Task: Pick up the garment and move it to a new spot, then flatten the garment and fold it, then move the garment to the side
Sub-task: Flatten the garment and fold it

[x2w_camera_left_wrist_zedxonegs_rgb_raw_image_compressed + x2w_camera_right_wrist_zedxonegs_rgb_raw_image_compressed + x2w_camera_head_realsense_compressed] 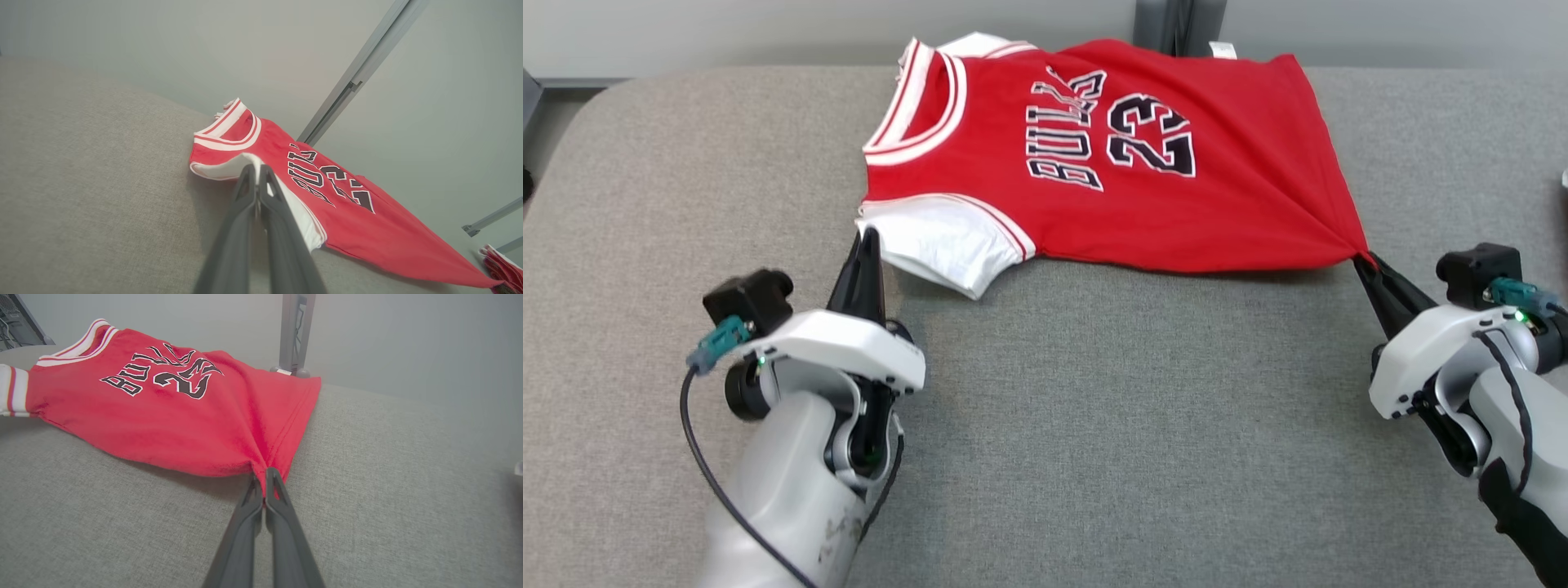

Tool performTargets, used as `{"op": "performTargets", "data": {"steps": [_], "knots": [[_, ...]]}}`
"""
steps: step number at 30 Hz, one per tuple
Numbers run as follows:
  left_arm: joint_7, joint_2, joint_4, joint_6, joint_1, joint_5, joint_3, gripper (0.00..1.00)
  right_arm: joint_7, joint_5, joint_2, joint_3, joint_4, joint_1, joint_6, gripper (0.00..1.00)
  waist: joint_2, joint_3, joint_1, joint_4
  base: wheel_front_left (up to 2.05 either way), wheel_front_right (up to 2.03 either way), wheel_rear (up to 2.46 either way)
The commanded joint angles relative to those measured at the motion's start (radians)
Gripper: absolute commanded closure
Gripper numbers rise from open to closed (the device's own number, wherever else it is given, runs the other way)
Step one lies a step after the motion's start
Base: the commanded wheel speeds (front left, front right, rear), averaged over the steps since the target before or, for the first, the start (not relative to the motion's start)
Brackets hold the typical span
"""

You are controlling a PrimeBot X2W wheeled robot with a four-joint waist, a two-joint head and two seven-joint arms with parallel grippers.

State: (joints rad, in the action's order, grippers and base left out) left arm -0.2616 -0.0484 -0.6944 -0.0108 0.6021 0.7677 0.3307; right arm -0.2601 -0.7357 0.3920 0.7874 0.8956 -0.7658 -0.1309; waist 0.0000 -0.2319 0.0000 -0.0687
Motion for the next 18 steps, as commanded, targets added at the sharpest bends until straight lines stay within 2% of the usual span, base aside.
{"op": "performTargets", "data": {"steps": [1, 10, 18], "knots": [[-0.004, -0.005, 0.025, -0.009, -0.033, 0.01, -0.009, 1.0, -0.005, -0.011, 0.016, 0.007, -0.003, 0.019, 0.0, 1.0, 0.0, 0.02, 0.0, -0.003, 0.0, 0.0, 0.0], [-0.004, -0.005, 0.225, -0.055, -0.242, 0.005, -0.046, 1.0, -0.005, -0.01, 0.044, 0.06, -0.032, 0.089, 0.0, 1.0, 0.0, 0.061, 0.0, -0.008, 0.0, 0.0, 0.0], [-0.004, -0.005, 0.354, -0.089, -0.376, -0.028, -0.031, 1.0, -0.005, -0.056, 0.066, 0.109, -0.032, 0.137, 0.0, 1.0, 0.0, 0.096, 0.0, -0.024, 0.0, 0.0, 0.0]]}}
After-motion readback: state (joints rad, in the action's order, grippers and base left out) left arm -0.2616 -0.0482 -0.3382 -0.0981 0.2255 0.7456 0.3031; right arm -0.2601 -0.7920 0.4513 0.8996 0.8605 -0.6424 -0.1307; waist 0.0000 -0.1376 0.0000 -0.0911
